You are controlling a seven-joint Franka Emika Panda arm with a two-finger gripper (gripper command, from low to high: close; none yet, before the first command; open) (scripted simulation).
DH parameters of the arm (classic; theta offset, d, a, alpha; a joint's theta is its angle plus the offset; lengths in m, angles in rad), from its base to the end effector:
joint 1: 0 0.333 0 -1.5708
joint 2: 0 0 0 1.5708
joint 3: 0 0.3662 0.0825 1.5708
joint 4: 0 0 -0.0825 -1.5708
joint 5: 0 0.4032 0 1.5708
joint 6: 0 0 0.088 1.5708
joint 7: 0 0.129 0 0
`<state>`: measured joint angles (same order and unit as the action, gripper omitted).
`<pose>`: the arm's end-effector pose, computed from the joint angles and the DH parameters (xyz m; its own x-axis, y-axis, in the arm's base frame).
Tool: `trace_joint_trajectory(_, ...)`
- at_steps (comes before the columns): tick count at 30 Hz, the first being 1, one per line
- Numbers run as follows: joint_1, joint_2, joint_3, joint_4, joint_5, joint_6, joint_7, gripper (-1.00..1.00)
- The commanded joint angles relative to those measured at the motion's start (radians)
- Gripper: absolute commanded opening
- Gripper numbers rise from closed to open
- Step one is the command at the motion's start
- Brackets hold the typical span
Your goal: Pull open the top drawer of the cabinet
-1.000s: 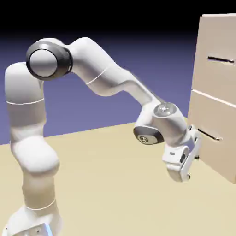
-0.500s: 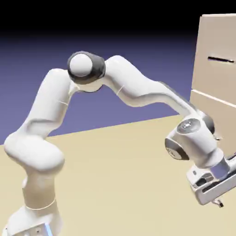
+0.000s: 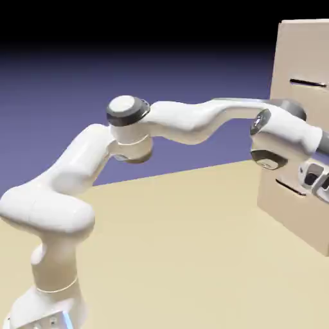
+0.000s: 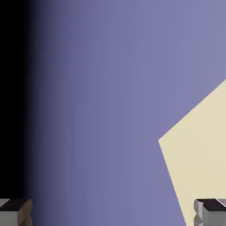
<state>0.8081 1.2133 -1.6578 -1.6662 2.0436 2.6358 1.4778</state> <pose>0.6992 -0.1981 0.5336 -0.5122 -0.5216 -0.6823 0.1655 0.7196 -0.6743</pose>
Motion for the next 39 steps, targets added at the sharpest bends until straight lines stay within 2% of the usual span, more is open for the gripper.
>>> trace_joint_trajectory(1,0.016,0.036,-0.034,0.023,0.042,-0.008,0.015,0.0)
trace_joint_trajectory(11,0.17,0.382,-0.355,0.245,0.437,-0.086,0.158,0.0)
trace_joint_trajectory(21,-0.026,0.352,-0.366,0.553,0.381,0.011,0.291,0.0)
trace_joint_trajectory(22,-0.026,0.352,-0.366,0.553,0.381,0.011,0.291,-1.0)
trace_joint_trajectory(23,-0.026,0.352,-0.366,0.553,0.381,0.011,0.291,-1.0)
trace_joint_trajectory(39,0.337,0.429,-0.374,-0.026,0.459,-0.183,0.094,-1.0)
